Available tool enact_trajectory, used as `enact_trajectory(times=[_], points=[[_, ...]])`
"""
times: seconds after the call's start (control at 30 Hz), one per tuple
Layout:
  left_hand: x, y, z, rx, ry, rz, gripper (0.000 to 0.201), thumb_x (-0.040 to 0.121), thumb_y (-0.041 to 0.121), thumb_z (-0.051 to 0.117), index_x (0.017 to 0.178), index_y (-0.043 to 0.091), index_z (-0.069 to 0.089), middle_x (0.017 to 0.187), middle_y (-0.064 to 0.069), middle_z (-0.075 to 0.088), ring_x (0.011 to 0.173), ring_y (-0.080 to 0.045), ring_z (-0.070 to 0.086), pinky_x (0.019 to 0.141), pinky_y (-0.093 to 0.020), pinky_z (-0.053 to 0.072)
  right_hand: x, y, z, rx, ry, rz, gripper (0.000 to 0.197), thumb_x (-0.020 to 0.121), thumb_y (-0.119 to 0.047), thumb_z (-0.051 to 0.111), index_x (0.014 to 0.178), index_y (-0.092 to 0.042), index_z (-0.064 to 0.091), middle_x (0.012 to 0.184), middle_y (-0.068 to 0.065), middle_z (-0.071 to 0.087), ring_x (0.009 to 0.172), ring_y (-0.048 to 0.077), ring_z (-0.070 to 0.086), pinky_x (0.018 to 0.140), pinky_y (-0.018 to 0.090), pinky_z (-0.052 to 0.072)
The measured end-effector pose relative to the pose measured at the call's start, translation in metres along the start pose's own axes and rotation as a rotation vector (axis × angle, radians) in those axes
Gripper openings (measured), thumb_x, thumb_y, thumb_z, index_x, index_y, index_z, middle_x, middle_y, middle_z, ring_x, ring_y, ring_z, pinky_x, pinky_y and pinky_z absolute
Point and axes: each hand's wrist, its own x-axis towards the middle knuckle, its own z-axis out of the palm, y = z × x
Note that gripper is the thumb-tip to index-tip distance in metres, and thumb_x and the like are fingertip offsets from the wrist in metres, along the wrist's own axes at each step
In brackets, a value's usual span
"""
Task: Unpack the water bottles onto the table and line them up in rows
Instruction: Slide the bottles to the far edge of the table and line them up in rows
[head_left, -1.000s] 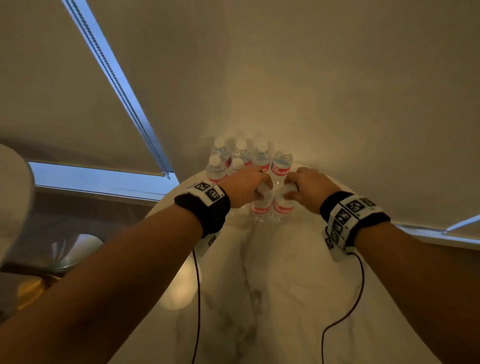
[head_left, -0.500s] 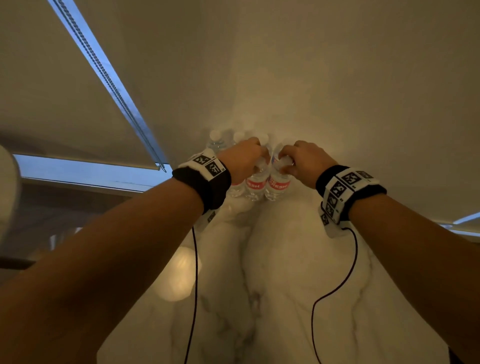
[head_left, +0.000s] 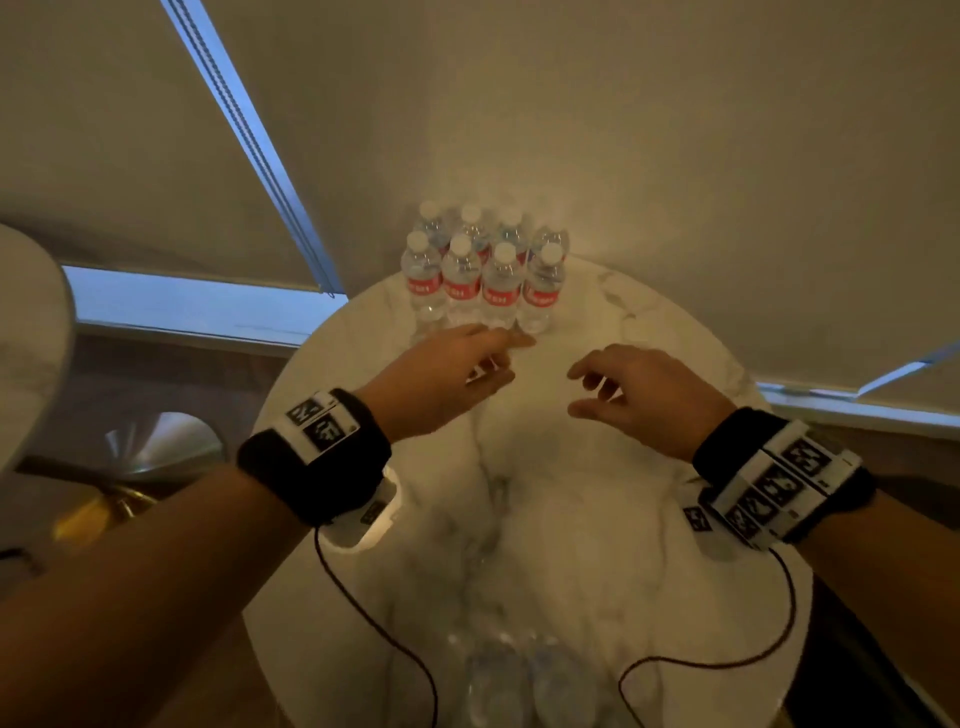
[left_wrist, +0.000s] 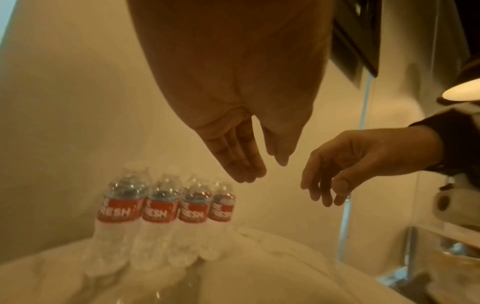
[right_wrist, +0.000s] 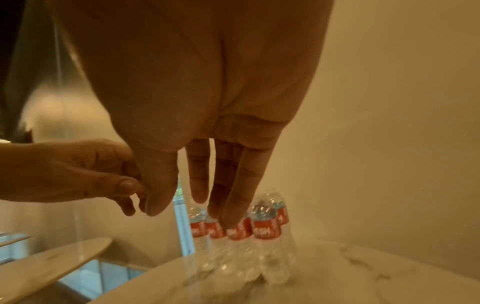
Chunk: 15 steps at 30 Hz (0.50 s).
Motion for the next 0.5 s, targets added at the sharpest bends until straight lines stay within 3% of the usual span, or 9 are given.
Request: enact_trajectory(times=[0.1,0.23,0.4,0.5], points=[[-0.057,0.023,0.024,-0.030,-0.110,0.017,0.035,0.101,0.033,0.055,0.136,0.036,0.057,0.109,0.009,0.066,0.092,-0.008,0.065,0.086,-0.028,0.057,-0.061,-0.016,0.025,0.085,-0.090,-0.072,0.034,0.086,-0.052,0.061,0.113,-0.032,0.063,0.097,-0.012,0.061,0.083,0.006,0.061,0.078,0.030,0.055],[-0.118,0.052,0.051,-0.082,-0.243,0.032,0.028,0.100,0.037,0.056,0.126,0.034,0.067,0.108,0.011,0.068,0.089,-0.003,0.064,0.080,-0.016,0.053,-0.128,-0.032,0.056,0.163,-0.196,-0.161,0.038,0.085,-0.062,0.053,0.109,-0.035,0.064,0.093,-0.015,0.060,0.083,0.005,0.061,0.075,0.027,0.055],[-0.168,0.069,0.079,-0.152,-0.427,0.069,0.032,0.097,0.052,0.056,0.118,0.034,0.069,0.109,0.013,0.064,0.094,-0.003,0.062,0.080,-0.023,0.055,-0.179,-0.039,0.094,0.164,-0.331,-0.253,0.049,0.085,-0.072,0.045,0.123,-0.042,0.052,0.107,-0.016,0.052,0.090,0.004,0.057,0.078,0.022,0.050],[-0.183,0.069,0.095,-0.126,-0.486,0.083,0.043,0.088,0.058,0.064,0.124,0.036,0.064,0.118,0.012,0.054,0.096,0.002,0.051,0.081,-0.013,0.048,-0.188,-0.041,0.121,0.060,-0.330,-0.272,0.053,0.088,-0.067,0.045,0.131,-0.037,0.045,0.113,-0.007,0.048,0.089,0.014,0.053,0.076,0.028,0.048]])
